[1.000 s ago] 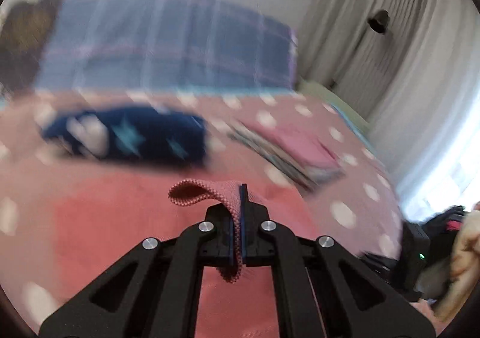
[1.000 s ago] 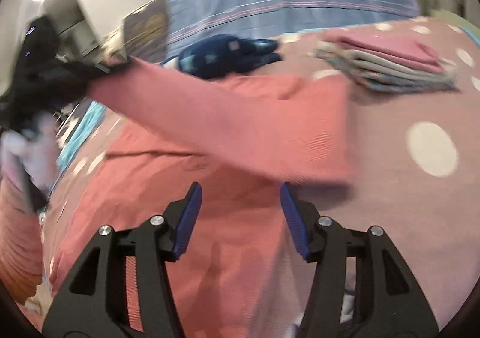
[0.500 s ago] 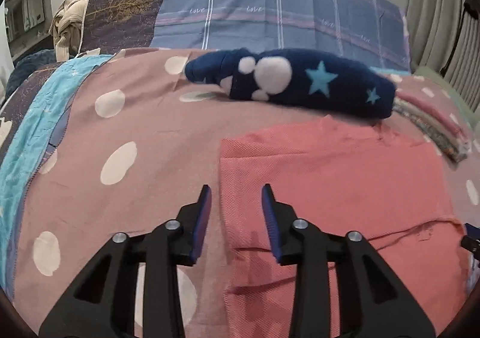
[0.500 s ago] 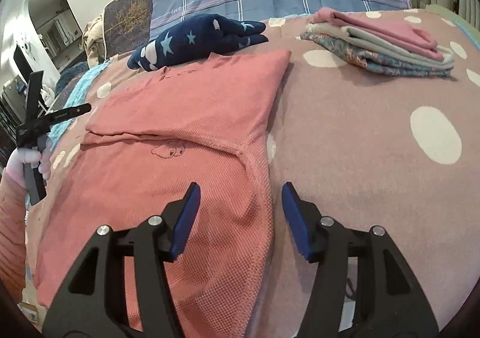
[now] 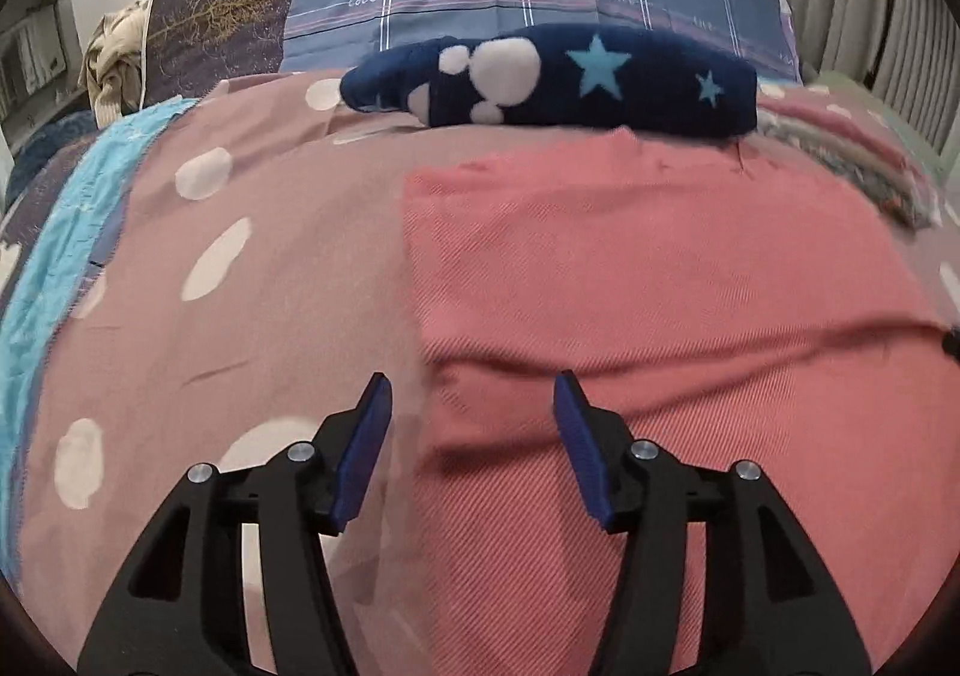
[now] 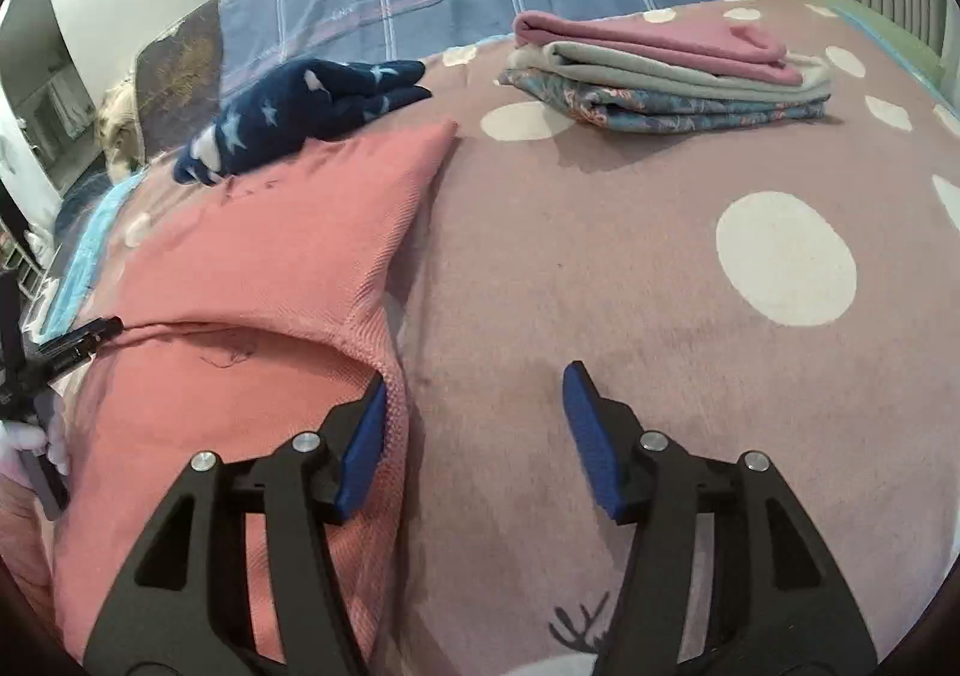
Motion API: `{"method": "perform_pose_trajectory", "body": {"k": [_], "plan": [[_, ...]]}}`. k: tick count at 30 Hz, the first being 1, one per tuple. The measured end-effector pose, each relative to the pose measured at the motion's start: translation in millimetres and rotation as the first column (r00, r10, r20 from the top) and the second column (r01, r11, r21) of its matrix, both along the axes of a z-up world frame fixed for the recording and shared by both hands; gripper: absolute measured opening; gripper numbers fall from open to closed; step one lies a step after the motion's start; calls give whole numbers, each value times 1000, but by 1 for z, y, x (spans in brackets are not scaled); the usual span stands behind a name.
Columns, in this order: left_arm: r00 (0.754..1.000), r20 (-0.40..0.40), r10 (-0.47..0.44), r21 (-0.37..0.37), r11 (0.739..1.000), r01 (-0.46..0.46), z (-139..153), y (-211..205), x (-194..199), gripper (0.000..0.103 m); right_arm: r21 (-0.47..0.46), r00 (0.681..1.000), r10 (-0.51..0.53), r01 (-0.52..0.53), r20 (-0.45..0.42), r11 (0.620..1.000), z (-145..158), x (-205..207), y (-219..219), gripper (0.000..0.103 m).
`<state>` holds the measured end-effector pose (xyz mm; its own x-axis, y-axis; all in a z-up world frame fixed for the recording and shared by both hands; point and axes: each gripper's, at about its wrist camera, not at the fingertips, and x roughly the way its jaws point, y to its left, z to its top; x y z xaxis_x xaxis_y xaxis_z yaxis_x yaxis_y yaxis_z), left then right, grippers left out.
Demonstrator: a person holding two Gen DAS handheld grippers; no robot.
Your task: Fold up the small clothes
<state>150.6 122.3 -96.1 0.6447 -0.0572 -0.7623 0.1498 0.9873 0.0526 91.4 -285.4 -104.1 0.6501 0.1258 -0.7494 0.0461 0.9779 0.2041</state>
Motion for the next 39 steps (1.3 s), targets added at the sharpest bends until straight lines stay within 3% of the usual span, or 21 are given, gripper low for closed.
{"method": "perform_pose_trajectory", "body": {"k": [3,7,10,12,13,14,15,16,20,29,32,39], "plan": [[1000,-20,-14,6,1000,14,-6,8,-8,58,-118,1000,29,-29,-4,993,5,-3,16,58],[1000,-27,9,7,1000,-8,-9,7,-3,58,-125,996,86,-87,-10,988,9,4,34,59],[1000,-7,9,78,997,-9,-11,0,-3,61,-228,987,154,-160,-44,960,2,18,66,60],[1000,2,27,92,995,-27,-11,5,-6,61,-322,993,111,-116,-32,940,-3,21,63,59],[999,2,42,76,996,-42,-11,12,-8,62,-304,998,57,-62,-26,950,-3,22,50,59],[999,-2,50,53,997,-50,-11,17,-8,62,-224,1000,6,-12,-26,975,-4,21,29,60],[998,-8,61,5,998,-61,-10,27,-10,61,-63,999,-3,1,-32,998,-5,19,6,60],[998,-11,66,-14,998,-66,-9,32,-11,61,2,1000,2,-2,-27,1000,-4,16,-2,61],[998,-16,58,-84,995,-59,-4,46,-26,61,-95,996,85,-87,-19,992,7,2,13,63],[994,-73,-87,-251,966,66,-8,54,-86,61,53,980,197,-196,-9,979,22,-33,17,63],[991,-75,-111,-266,960,88,-9,56,-108,61,105,974,222,-217,-34,970,14,-53,16,63],[982,-75,-174,-259,954,149,-9,47,-168,61,205,986,165,-157,-26,966,5,-101,4,59]]}}
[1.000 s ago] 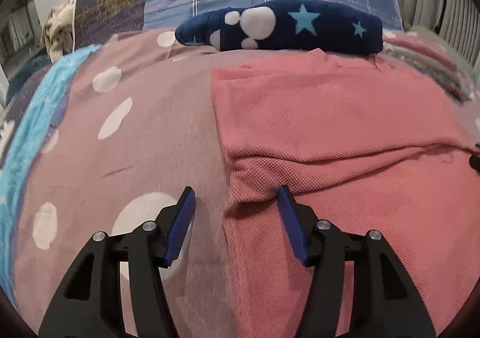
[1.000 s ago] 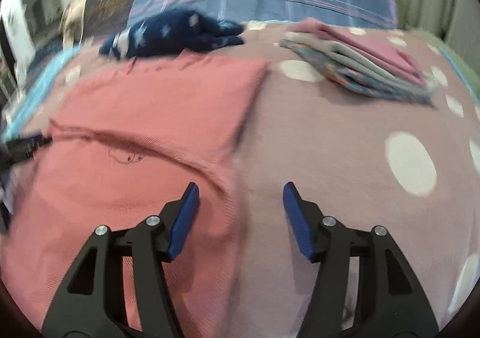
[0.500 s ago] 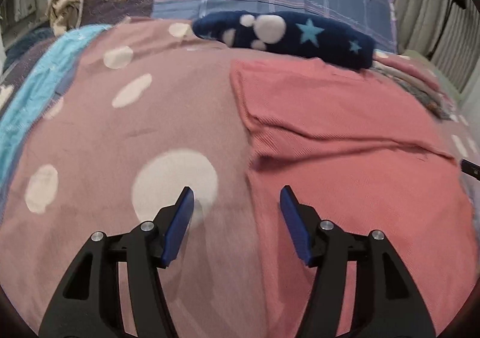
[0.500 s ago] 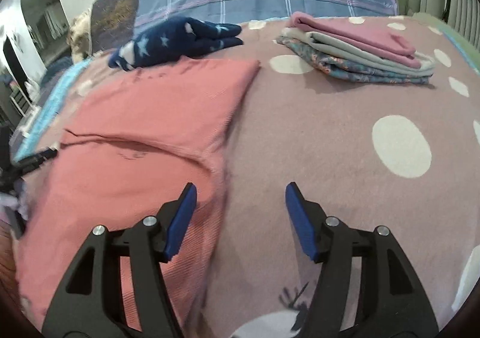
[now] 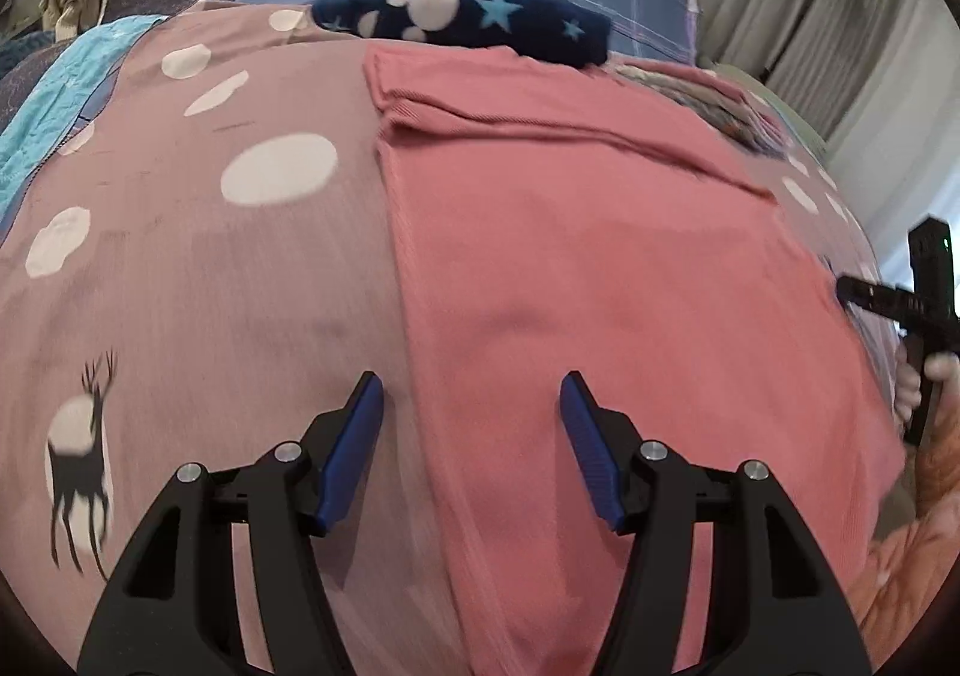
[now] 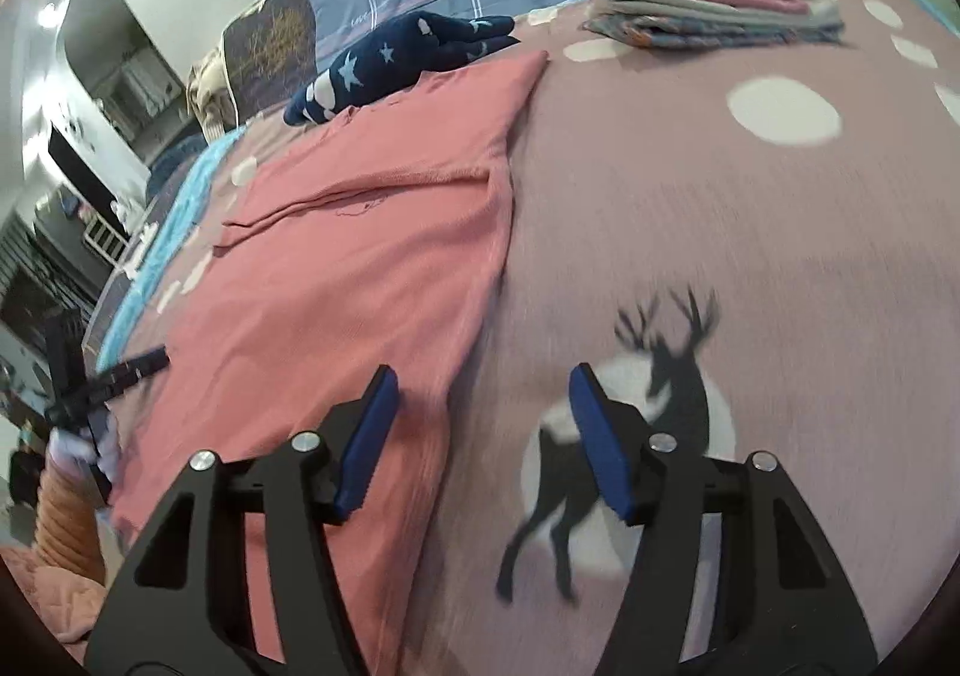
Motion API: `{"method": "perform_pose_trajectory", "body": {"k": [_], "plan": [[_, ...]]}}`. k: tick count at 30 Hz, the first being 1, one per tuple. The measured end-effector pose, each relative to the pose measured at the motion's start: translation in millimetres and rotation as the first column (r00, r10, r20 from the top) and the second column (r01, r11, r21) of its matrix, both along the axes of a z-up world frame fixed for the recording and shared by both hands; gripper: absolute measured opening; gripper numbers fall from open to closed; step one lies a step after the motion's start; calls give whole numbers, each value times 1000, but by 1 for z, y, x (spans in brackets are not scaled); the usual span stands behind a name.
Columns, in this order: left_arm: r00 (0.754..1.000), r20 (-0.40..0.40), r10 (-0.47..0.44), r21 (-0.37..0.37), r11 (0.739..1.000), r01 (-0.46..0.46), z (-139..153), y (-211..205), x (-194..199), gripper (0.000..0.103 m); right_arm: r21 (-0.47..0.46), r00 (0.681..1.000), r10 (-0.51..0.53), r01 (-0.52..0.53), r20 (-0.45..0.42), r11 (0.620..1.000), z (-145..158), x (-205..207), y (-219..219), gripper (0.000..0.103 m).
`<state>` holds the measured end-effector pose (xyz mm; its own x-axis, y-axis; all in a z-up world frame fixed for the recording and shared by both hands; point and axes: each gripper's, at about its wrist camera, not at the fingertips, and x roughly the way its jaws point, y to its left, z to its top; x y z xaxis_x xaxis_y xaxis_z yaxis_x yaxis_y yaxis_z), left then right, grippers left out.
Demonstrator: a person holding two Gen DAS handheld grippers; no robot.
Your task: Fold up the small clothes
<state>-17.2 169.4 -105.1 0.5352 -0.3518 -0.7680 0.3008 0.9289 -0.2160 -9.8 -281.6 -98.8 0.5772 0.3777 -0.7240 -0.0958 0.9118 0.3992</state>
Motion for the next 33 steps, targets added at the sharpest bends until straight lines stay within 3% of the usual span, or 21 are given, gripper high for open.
{"method": "perform_pose_trajectory", "body": {"k": [6,21,26,29,33], "plan": [[1000,0,21,-58,998,-21,1,8,-40,61,45,1000,-8,9,-20,999,-1,-35,3,55],[999,46,15,-116,993,-10,-1,19,-148,61,82,999,43,-42,-18,996,-7,-153,26,55],[995,104,1,-31,1000,3,0,14,-173,61,63,1000,27,-27,-4,998,-5,-169,30,55],[987,156,46,92,994,-61,-1,10,-175,61,-14,999,27,-26,33,1000,3,-176,36,55],[974,221,45,196,977,-89,1,2,-174,61,-66,995,63,-59,72,996,9,-185,47,57]]}}
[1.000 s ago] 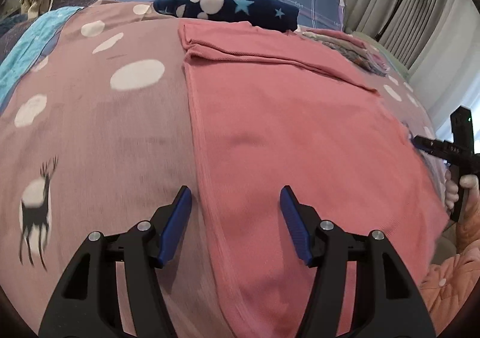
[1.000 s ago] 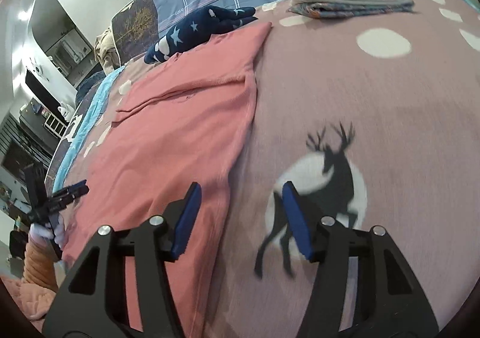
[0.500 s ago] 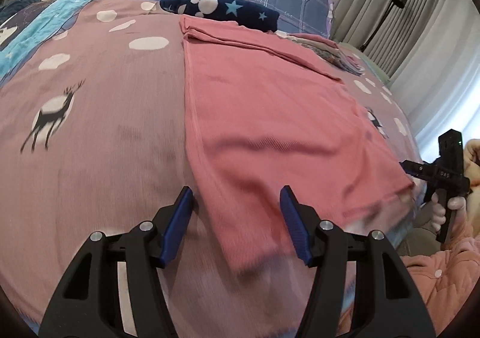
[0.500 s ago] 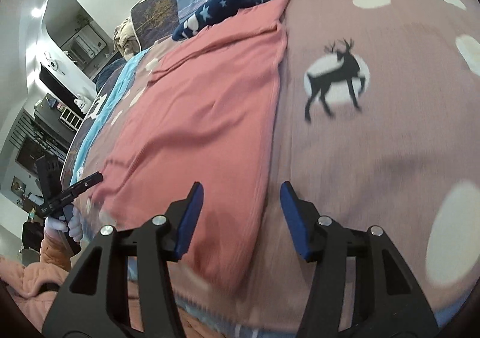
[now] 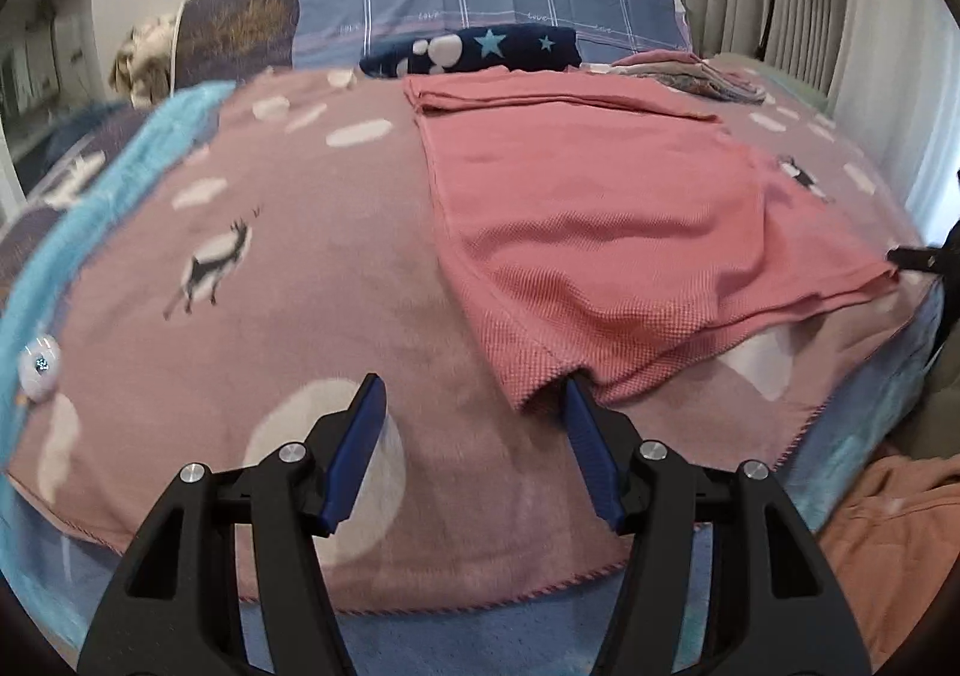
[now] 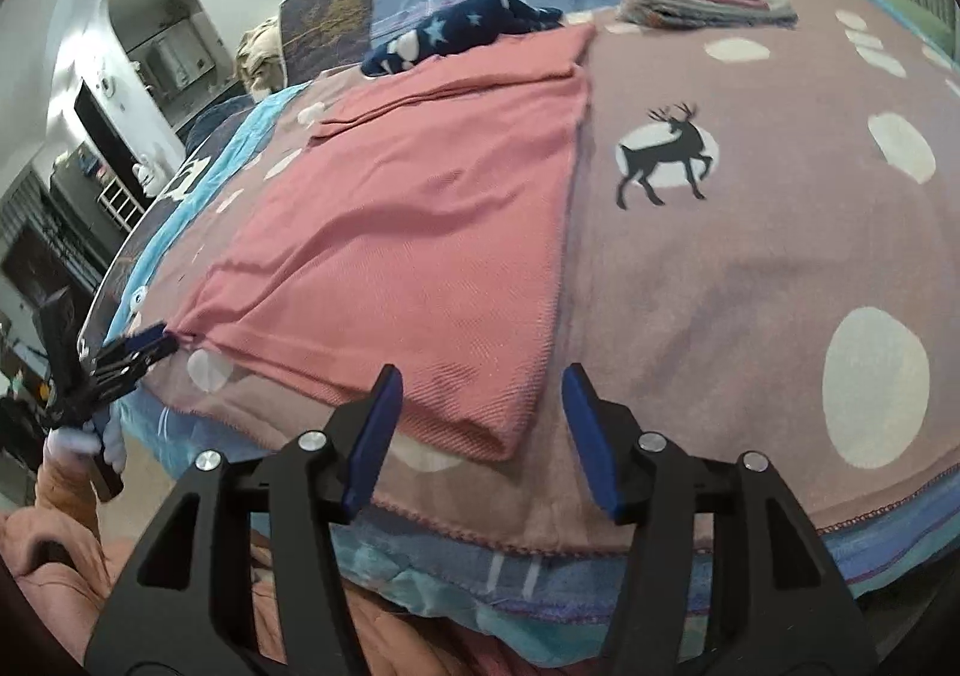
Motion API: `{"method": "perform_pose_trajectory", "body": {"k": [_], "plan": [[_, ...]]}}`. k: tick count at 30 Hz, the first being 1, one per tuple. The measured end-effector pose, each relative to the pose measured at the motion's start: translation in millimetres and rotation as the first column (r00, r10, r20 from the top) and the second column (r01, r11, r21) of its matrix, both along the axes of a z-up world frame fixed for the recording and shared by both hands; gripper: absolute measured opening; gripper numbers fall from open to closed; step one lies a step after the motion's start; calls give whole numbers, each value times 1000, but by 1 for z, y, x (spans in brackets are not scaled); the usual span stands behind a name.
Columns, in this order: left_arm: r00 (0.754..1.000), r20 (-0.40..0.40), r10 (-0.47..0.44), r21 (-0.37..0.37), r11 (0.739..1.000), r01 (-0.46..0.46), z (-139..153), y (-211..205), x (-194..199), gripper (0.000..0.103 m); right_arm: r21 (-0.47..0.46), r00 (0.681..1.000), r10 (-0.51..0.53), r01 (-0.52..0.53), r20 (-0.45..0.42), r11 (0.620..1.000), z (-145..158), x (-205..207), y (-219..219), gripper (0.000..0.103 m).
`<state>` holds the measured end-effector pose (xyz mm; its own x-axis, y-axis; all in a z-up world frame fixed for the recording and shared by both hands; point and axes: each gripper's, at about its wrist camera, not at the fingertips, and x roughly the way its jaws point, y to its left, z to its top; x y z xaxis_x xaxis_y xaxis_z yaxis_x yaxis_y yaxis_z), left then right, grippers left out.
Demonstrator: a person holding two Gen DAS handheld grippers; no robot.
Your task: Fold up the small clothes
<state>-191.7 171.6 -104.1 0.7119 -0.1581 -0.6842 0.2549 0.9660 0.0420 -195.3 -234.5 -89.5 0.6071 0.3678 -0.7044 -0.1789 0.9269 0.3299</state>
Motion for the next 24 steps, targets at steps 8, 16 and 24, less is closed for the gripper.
{"method": "perform_pose_trajectory", "body": {"k": [8,16,24], "plan": [[987,153,-43,274,962,-1,1,-45,6,60,-28,1000,-19,19,7,999,-3,-3,5,58],[997,0,78,-56,995,-78,8,23,8,2,-178,998,46,-37,42,983,-3,-22,19,61],[995,-36,88,-126,988,-92,-3,24,6,2,-373,993,33,11,113,928,-12,-22,33,59]]}}
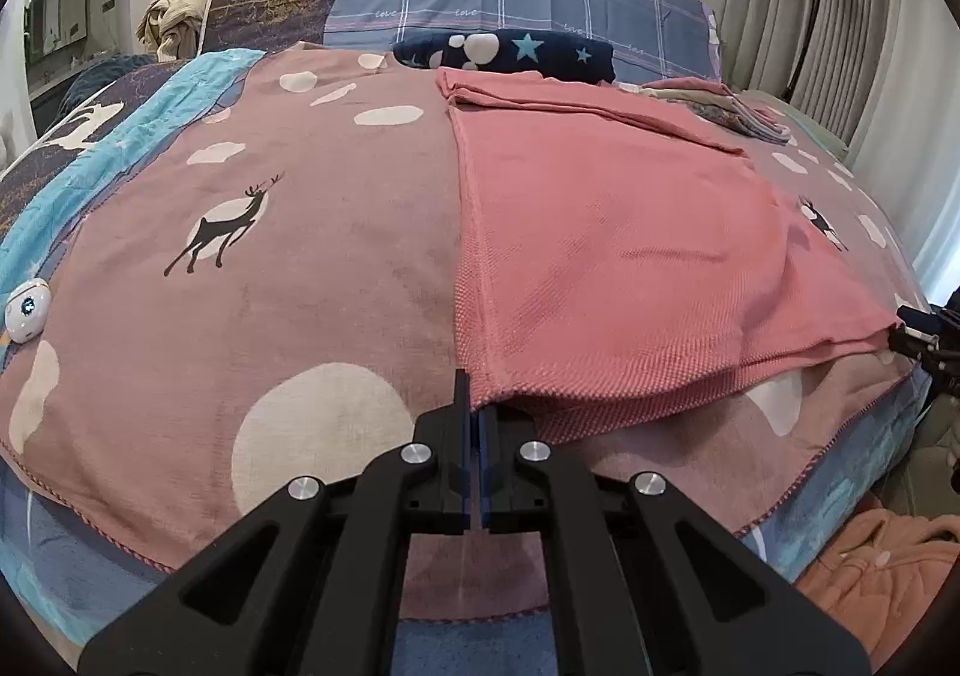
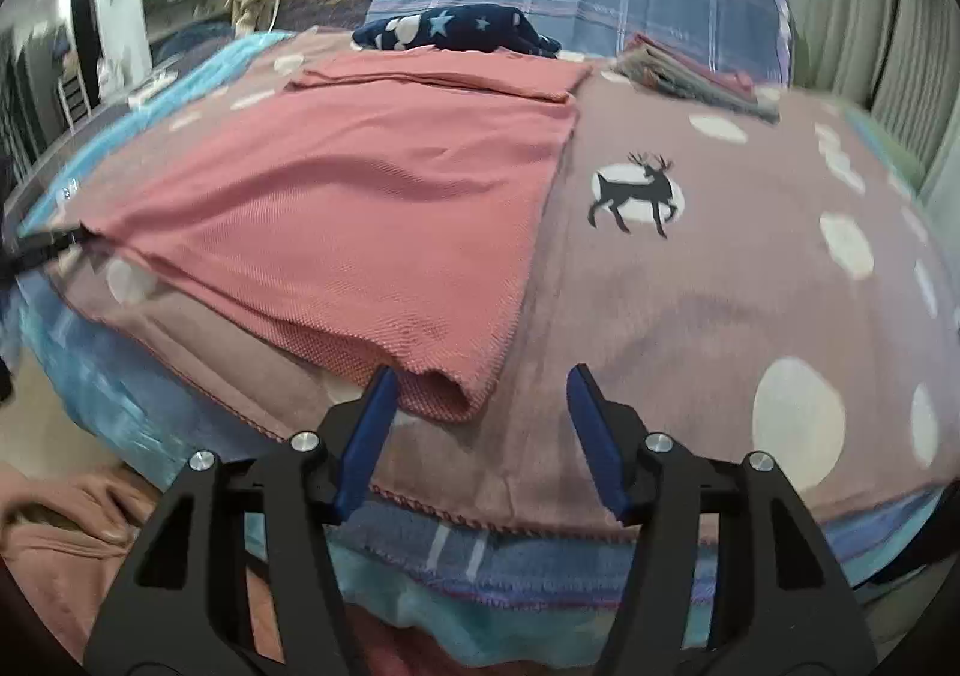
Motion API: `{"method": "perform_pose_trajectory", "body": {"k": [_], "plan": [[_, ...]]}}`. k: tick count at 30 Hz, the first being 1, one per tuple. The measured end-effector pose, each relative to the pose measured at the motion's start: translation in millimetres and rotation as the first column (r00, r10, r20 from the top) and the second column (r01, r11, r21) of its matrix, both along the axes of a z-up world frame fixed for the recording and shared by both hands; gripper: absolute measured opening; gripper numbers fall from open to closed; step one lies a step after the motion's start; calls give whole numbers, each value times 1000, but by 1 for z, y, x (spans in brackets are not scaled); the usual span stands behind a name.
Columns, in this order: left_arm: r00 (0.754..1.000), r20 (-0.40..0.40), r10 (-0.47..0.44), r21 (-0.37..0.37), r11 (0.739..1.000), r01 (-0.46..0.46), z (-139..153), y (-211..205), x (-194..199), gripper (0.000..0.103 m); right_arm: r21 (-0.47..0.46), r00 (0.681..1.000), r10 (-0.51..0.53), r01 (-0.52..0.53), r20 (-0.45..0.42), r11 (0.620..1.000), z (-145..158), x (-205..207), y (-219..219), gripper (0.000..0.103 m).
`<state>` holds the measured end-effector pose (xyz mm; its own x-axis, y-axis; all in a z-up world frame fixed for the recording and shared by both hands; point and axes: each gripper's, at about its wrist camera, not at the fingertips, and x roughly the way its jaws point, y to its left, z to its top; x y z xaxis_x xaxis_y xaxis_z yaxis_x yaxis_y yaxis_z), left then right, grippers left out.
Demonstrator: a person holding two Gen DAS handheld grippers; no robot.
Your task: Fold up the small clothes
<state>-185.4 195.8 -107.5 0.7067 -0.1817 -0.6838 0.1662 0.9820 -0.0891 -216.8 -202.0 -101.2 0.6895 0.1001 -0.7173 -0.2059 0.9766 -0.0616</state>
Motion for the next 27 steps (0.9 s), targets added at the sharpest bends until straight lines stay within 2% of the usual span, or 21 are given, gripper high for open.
{"method": "perform_pose_trajectory", "body": {"k": [2,4,5,6,8,9,12,15,17,18,19,20,21,22,23,25,26,27], "plan": [[1000,-1,6,-10,1000,-6,0,0,1,2,-70,999,20,-18,32,997,-3,0,9,56],[1000,-1,12,-11,1000,-12,0,-3,2,2,-119,996,48,-39,77,992,-3,-2,16,39],[1000,-3,21,-13,1000,-21,1,-2,2,2,-132,993,66,-53,94,990,-3,-3,20,11],[1000,-8,28,-18,999,-28,1,-1,2,2,-155,992,70,-53,106,987,-2,-4,21,1],[999,-23,36,-44,998,-37,1,2,1,2,-143,992,33,-15,123,990,2,-6,11,1],[999,-30,34,-61,997,-36,0,4,-1,2,-92,993,-23,34,116,995,6,-8,-5,1],[999,-40,34,-68,997,-36,-3,5,-4,3,81,996,-77,74,32,994,3,-11,-40,1],[999,-47,21,-85,996,-25,-2,8,-6,5,82,998,-57,59,-19,995,-7,-15,-41,0],[998,-55,-3,-118,993,-3,1,13,-11,7,134,997,-58,64,-49,989,-10,-15,-47,0],[998,-54,-12,-135,991,5,4,15,-13,12,176,996,-71,80,-55,981,-9,-15,-54,3],[999,-49,-22,-158,987,14,7,18,-16,21,224,995,-81,91,-57,970,-7,-14,-61,6],[999,-40,-32,-188,982,24,11,21,-19,29,296,994,-96,109,-60,949,-3,-13,-70,13],[999,-18,-45,-235,971,39,17,26,-21,45,353,993,-100,116,-63,928,-1,-12,-76,23],[999,1,-53,-269,962,51,21,28,-21,52,414,992,-101,121,-68,902,1,-9,-83,27],[998,14,-62,-305,950,64,24,30,-19,53,471,992,-102,126,-76,873,2,-5,-88,32],[997,8,-77,-366,928,74,21,31,-9,64,596,990,-63,127,-126,793,-1,12,-95,40],[997,-15,-78,-378,923,67,16,30,-1,64,656,984,-30,139,-175,742,-9,23,-96,42],[996,-54,-70,-372,927,45,7,27,8,64,683,979,-7,147,-204,716,-14,30,-95,42]]}}
